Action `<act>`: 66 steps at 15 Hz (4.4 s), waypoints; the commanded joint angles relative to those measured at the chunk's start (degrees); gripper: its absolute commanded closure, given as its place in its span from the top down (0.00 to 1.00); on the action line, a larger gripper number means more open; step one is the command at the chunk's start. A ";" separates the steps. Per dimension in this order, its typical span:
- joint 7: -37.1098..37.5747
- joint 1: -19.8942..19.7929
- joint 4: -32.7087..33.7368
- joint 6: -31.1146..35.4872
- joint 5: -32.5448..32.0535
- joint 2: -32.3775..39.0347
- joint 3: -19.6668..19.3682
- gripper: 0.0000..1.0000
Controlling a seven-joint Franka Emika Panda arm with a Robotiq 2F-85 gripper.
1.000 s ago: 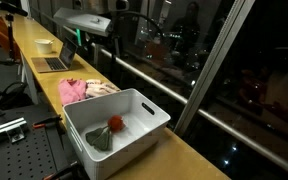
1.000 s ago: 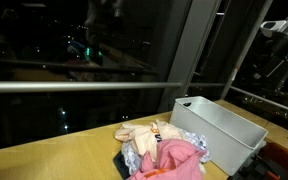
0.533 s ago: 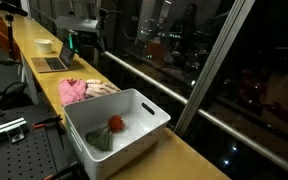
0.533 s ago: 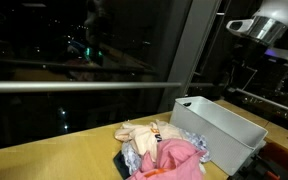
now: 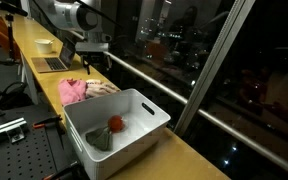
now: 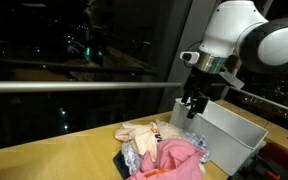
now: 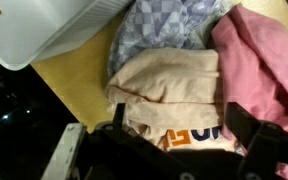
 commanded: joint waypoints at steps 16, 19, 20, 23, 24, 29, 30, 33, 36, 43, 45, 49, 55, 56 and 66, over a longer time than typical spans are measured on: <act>-1.40 -3.37 13.45 -0.52 9.50 24.26 0.53 1.00; -1.70 -5.66 12.68 -0.98 10.67 24.14 0.61 0.69; -1.82 -6.43 11.79 -0.88 10.97 23.18 0.49 0.68; -1.86 -8.38 9.13 -1.08 11.88 19.54 0.68 0.47; -1.67 -8.83 8.06 -1.11 12.15 18.12 0.69 0.38; -3.12 -10.61 1.76 -2.41 14.14 8.51 1.57 0.01; -3.46 -10.54 0.86 -3.19 14.38 6.18 1.61 0.00; -4.37 -9.64 -0.57 -6.75 15.00 -1.31 1.97 0.03; -4.82 -8.49 0.37 -11.52 14.50 -8.48 1.39 0.03; -3.98 -9.97 0.48 -16.00 13.55 -25.82 -5.58 0.03; -4.52 -10.94 0.16 -17.29 13.73 -30.17 -8.90 0.03; -9.84 -12.89 -1.61 -19.57 13.76 -35.68 -16.34 0.03; -13.01 -14.50 -7.90 -15.97 14.04 -35.28 -22.35 0.03; -12.73 -14.44 -8.68 -15.16 13.92 -34.71 -22.43 0.03; -9.22 -12.56 -10.07 -14.16 12.26 -33.47 -17.79 0.82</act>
